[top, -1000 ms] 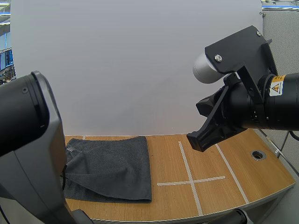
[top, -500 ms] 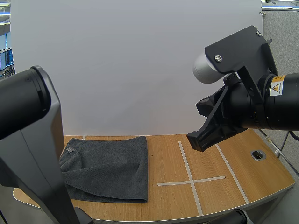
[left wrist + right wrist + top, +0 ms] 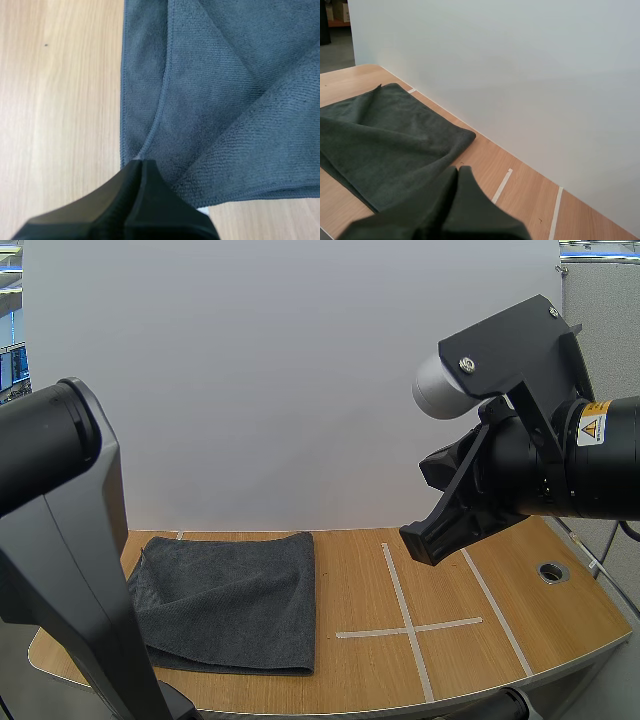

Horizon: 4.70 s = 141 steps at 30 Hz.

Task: Fold the towel

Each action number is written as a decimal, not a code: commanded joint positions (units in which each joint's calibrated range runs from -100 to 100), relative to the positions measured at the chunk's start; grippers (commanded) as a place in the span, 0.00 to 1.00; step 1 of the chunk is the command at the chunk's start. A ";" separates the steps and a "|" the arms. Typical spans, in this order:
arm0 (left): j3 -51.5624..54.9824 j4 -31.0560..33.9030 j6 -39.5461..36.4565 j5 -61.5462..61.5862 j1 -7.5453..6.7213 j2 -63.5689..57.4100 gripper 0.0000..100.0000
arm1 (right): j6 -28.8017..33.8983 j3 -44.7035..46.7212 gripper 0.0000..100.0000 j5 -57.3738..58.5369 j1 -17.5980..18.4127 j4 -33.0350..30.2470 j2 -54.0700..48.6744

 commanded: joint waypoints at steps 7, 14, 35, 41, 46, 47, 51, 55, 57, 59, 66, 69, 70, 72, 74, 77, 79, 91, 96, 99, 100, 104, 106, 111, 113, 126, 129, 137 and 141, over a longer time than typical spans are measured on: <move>0.20 -0.97 2.15 -1.86 1.73 0.69 0.00 | 0.20 0.03 0.00 0.00 -0.21 -0.32 -0.49; 0.20 -3.27 3.71 -3.25 1.69 4.14 0.00 | 0.20 0.03 0.00 0.00 -0.21 -0.32 -0.49; 0.20 -6.15 4.97 2.46 1.69 4.14 1.00 | 0.20 0.03 0.00 0.00 -0.21 -0.32 -0.49; -0.06 -9.76 8.56 4.09 1.69 3.62 1.00 | 0.20 0.03 0.00 0.00 -0.21 -0.32 -0.49; -3.74 -13.50 9.50 19.24 1.60 -0.01 1.00 | 0.20 0.03 0.00 0.00 -0.21 -0.32 -0.49; -4.35 -14.11 9.65 21.15 1.60 -0.71 1.00 | 0.20 0.03 0.00 0.00 -0.21 -0.32 -0.49; -8.03 -17.42 10.51 30.54 1.60 -3.04 1.00 | 0.20 0.03 0.00 0.00 -0.21 -0.32 -0.49; -10.27 -18.84 10.51 30.56 1.60 -4.17 1.00 | 0.20 0.03 0.00 0.00 -0.21 -0.32 -0.49; -11.38 -19.41 10.51 30.56 1.60 -5.11 1.00 | 0.20 0.03 0.00 0.00 -0.21 -0.32 -0.49; -12.30 -19.65 10.51 30.56 1.60 -6.38 1.00 | 0.20 0.03 0.00 0.00 -0.21 -0.32 -0.49; -13.03 -18.02 8.43 30.56 1.60 -14.42 1.00 | 0.20 0.03 0.00 0.00 -0.21 -0.32 -0.49; -13.03 -18.15 8.31 30.56 1.60 -17.93 1.00 | 0.31 0.03 0.00 0.00 -0.21 0.25 -0.49; -13.03 -18.49 8.31 30.56 1.60 -18.97 1.00 | 0.59 0.03 0.00 0.00 -0.21 1.34 -0.49; -13.03 -19.48 9.82 30.56 1.60 -20.46 1.00 | 0.59 0.03 0.00 0.00 -0.21 2.94 -0.49; -13.03 -19.71 11.03 30.56 1.60 -21.17 1.00 | 0.59 0.03 0.00 0.00 -0.21 4.05 -0.49; -13.05 -19.82 11.49 30.56 1.60 -20.87 1.00 | 0.59 0.03 0.00 0.00 -0.21 5.58 -0.49; -13.05 -19.82 11.61 30.56 1.60 -20.44 1.00 | 0.59 0.03 0.00 0.00 -0.21 7.52 -0.49; -13.05 -24.06 12.44 30.56 1.60 -20.31 1.00 | 8.07 0.23 0.00 0.00 -0.21 7.36 4.90; -13.05 -26.29 12.44 30.56 1.60 -20.31 1.00 | 8.07 0.23 0.00 0.00 -0.21 7.36 5.15; -13.05 -26.29 12.44 30.56 1.60 -20.31 1.00 | 8.07 0.23 0.00 0.00 -0.21 6.53 5.15; -13.05 -26.40 12.44 30.56 1.60 -20.31 1.00 | 8.07 0.23 0.00 0.00 -0.21 6.26 5.15; -13.05 -26.40 12.44 30.56 1.60 -20.31 1.00 | 8.07 0.23 0.00 0.00 -0.21 6.00 5.15; -13.05 -26.40 12.44 30.56 1.60 -20.31 1.00 | 8.07 0.23 0.00 0.00 -0.21 6.10 5.15; -13.05 -26.39 12.44 30.56 1.50 -20.31 1.00 | 8.07 0.23 0.00 0.00 -0.21 6.10 5.15; -13.05 -26.27 12.44 30.56 0.86 -19.85 1.00 | 8.07 0.23 0.00 0.00 -0.21 6.10 5.15; -13.05 -26.27 12.44 26.39 -11.46 -15.88 1.00 | 8.07 0.23 0.00 0.00 -0.21 6.10 5.15; -13.05 -26.40 12.44 22.37 -15.29 -15.22 1.00 | 8.07 0.23 0.00 0.00 -0.21 6.10 5.15; -13.05 -26.55 12.44 17.72 -21.94 -17.28 1.00 | 8.07 0.23 0.00 0.00 -0.21 6.10 5.15; -13.05 -26.55 12.44 17.52 -23.21 -19.63 1.00 | 8.07 0.23 0.00 0.00 -0.21 6.10 5.15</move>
